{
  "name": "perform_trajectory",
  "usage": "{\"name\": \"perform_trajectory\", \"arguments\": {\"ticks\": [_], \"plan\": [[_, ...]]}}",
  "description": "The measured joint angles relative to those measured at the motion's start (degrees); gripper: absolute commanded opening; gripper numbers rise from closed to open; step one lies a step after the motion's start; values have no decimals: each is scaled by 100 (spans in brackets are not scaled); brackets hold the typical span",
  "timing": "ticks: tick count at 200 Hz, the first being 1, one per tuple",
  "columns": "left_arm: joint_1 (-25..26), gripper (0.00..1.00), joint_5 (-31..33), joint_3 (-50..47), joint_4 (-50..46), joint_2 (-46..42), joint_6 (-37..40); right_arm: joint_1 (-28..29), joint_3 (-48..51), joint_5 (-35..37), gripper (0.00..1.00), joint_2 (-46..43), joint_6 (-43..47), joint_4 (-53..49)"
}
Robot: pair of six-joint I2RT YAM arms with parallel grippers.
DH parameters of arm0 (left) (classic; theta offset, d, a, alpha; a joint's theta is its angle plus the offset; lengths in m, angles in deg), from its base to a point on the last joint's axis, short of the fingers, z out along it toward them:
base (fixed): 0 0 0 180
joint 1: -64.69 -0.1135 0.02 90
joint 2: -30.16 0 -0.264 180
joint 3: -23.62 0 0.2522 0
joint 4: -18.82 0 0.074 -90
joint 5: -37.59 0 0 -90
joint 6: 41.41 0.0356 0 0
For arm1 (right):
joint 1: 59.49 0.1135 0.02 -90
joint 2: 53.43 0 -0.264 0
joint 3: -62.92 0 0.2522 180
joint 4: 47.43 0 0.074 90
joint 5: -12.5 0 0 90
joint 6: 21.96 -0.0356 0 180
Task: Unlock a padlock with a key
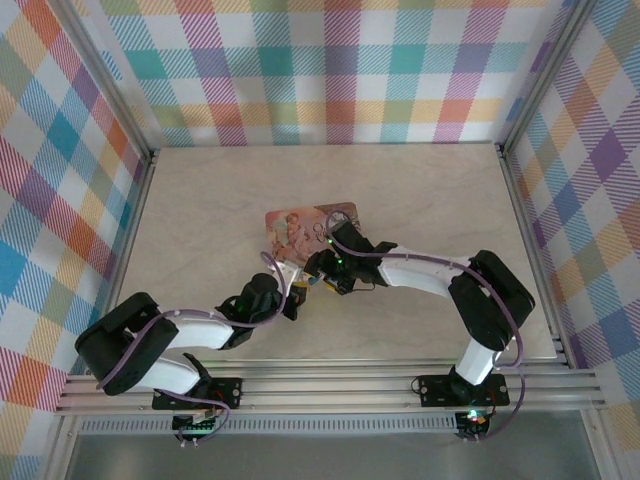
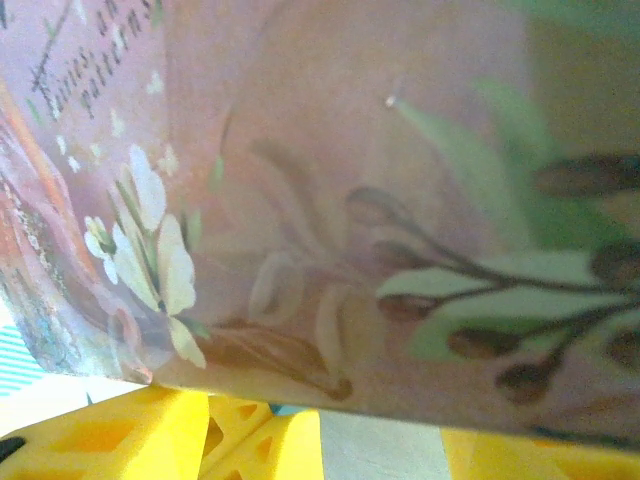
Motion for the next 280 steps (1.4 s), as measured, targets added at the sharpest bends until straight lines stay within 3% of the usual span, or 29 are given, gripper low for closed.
{"name": "perform_trajectory", "arguments": {"ticks": [94,161,204,280], "plan": [[-452,0,-1154,4,411,317,-1091,114,356,262,55,-9,-184,881],[-538,0,-1320,-2,909,680,-1878,140,448,426,57,44,-374,1263],[-538,0,-1344,-7,979,710,-2026,199,586,553,60,31,-459,1499],[-610,0,-1443,-11,970,627,-2197,293,931,748,55,-155,-588,1884]]}}
